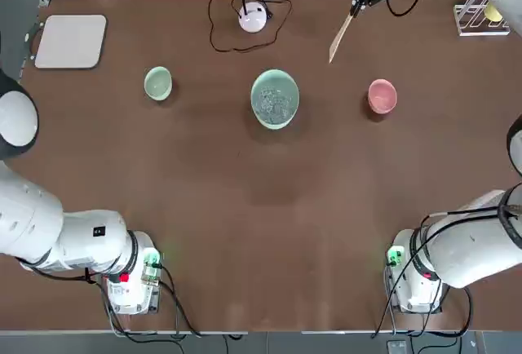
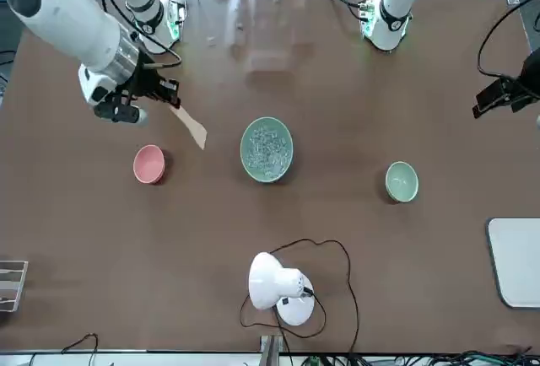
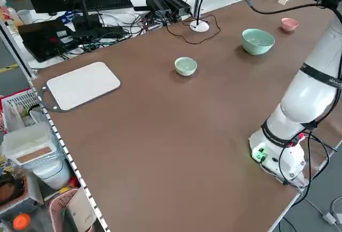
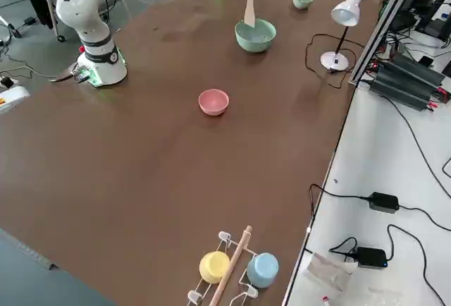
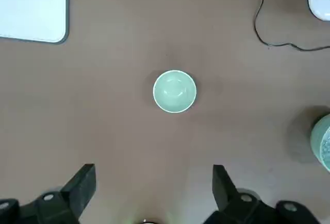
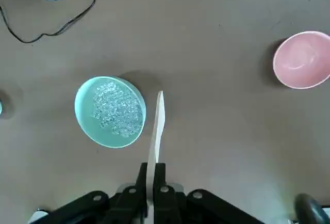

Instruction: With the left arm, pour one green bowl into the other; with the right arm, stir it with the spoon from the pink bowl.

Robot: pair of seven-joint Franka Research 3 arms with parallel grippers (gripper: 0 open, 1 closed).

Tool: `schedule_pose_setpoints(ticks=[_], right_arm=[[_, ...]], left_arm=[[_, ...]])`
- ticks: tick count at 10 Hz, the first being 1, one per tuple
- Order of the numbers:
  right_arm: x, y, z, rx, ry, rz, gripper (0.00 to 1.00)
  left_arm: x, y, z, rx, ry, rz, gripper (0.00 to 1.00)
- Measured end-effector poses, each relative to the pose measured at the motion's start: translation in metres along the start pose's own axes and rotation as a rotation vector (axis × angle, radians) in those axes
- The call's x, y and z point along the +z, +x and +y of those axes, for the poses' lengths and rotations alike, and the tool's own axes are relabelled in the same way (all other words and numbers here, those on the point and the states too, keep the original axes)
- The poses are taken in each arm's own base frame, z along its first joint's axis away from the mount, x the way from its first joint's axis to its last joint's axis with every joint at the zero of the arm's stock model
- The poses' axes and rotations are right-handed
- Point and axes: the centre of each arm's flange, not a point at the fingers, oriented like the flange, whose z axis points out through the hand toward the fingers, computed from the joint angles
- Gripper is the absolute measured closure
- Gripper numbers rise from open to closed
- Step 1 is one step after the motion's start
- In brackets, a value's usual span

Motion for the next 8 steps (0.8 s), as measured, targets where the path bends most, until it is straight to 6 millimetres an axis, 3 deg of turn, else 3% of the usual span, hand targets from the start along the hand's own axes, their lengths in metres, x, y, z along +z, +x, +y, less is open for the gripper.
schedule_pose_setpoints(ticks=[2,4,8], right_arm=[[0.0,0.012,0.034,-0.044,-0.013,-0.034,0.94],[-0.003,0.03,0.083,-0.086,-0.01,-0.062,0.94],[0.02,0.051,0.152,-0.163,0.0,-0.111,0.94]], left_arm=[[-0.004,0.001,-0.008,0.015,-0.001,0.01,0.0],[-0.011,0.0,-0.008,0.016,-0.002,0.025,0.0],[-0.013,0.0,-0.007,0.016,-0.002,0.028,0.0]])
